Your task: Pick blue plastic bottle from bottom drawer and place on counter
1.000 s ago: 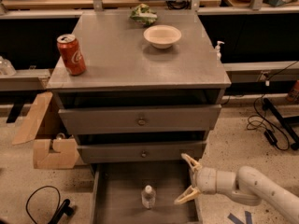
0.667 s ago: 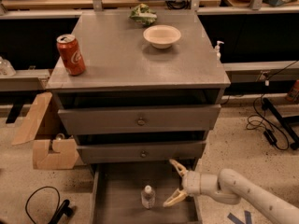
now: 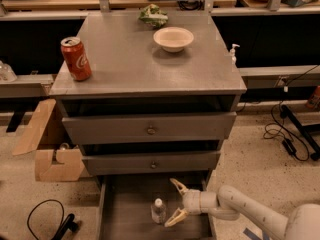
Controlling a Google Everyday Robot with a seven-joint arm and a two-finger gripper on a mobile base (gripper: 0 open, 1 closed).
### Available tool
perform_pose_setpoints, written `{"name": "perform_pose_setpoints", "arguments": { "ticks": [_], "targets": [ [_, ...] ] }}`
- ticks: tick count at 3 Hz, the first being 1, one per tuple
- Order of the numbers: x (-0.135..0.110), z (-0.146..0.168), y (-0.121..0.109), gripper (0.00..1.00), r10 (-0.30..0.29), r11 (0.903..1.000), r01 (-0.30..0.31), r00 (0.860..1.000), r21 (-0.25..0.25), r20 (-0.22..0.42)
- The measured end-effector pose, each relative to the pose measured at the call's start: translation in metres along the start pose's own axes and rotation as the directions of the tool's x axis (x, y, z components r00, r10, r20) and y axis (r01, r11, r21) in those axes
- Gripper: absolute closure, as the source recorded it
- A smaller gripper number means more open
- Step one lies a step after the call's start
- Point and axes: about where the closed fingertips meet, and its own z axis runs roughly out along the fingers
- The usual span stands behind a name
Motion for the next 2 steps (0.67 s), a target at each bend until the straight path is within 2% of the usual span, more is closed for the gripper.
{"name": "perform_pose_setpoints", "arguments": {
  "ticks": [2],
  "targets": [
    [0.037, 0.039, 0.011, 0.00, 0.020, 0.9992, -0.019, 1.000, -0.035, 0.020]
  ]
}}
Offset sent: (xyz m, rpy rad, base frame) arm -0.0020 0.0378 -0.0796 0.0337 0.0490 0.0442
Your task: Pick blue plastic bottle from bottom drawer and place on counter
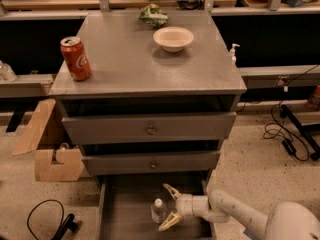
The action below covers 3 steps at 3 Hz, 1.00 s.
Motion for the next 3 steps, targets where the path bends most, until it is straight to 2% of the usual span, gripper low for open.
{"name": "perform_pose_setpoints", "arguments": {
  "ticks": [1, 2, 3],
  "targets": [
    [0.021, 0.018, 0.005, 0.01, 0.026, 0.9995, -0.026, 1.000, -0.018, 0.007],
    [0.031, 0.029, 0.005, 0.23, 0.040, 0.9989, -0.039, 0.999, -0.026, 0.012],
    [0.029, 0.043, 0.008, 0.54, 0.072, 0.9971, -0.071, 0.997, -0.027, 0.032]
  ]
}}
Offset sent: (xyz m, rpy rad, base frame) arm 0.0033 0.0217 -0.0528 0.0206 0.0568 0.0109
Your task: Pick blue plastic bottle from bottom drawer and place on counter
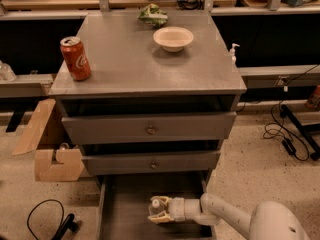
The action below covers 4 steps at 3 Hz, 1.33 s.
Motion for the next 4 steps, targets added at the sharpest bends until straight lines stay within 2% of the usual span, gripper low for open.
{"name": "perform_pose_setpoints", "arguments": {
  "ticks": [1, 2, 3, 4],
  "targets": [
    [-0.017, 0.007, 0.012, 0.78, 0.017, 0.9998, -0.017, 0.999, -0.009, 0.033],
    [-0.056, -0.024, 0.032, 0.99, 0.085, 0.9942, -0.081, 0.994, -0.071, 0.068],
    [-0.110, -0.078, 0.050, 1.00, 0.141, 0.9843, -0.133, 0.988, -0.116, 0.060],
    [-0.176, -0.134, 0.065, 1.00, 0.203, 0.9735, -0.198, 0.978, -0.115, 0.038]
  ]
}}
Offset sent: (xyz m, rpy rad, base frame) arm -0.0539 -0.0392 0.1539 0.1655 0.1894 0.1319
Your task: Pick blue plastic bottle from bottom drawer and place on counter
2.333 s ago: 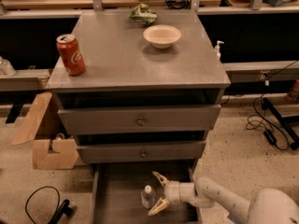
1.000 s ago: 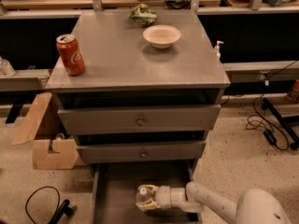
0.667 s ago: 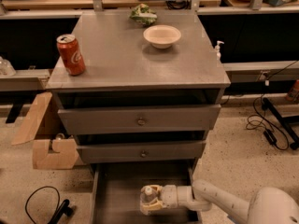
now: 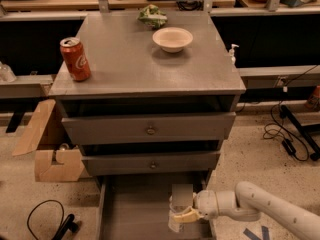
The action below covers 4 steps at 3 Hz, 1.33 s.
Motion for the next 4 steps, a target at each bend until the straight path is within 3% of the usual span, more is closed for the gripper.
{"name": "perform_pose_setpoints", "arguments": {
  "ticks": [1, 2, 3, 4],
  "targets": [
    [-0.074, -0.049, 0.009, 1.00, 0.027, 0.9982, -0.026, 0.999, 0.055, -0.024],
    [-0.170, -0.109, 0.000, 1.00, -0.015, 0.9898, 0.020, 0.999, 0.141, -0.037],
    [-0.253, -0.154, -0.017, 1.00, -0.035, 0.9822, 0.042, 0.999, 0.183, -0.039],
    [-0.341, -0.195, -0.040, 1.00, -0.059, 0.9685, 0.067, 0.998, 0.240, -0.037]
  ]
}}
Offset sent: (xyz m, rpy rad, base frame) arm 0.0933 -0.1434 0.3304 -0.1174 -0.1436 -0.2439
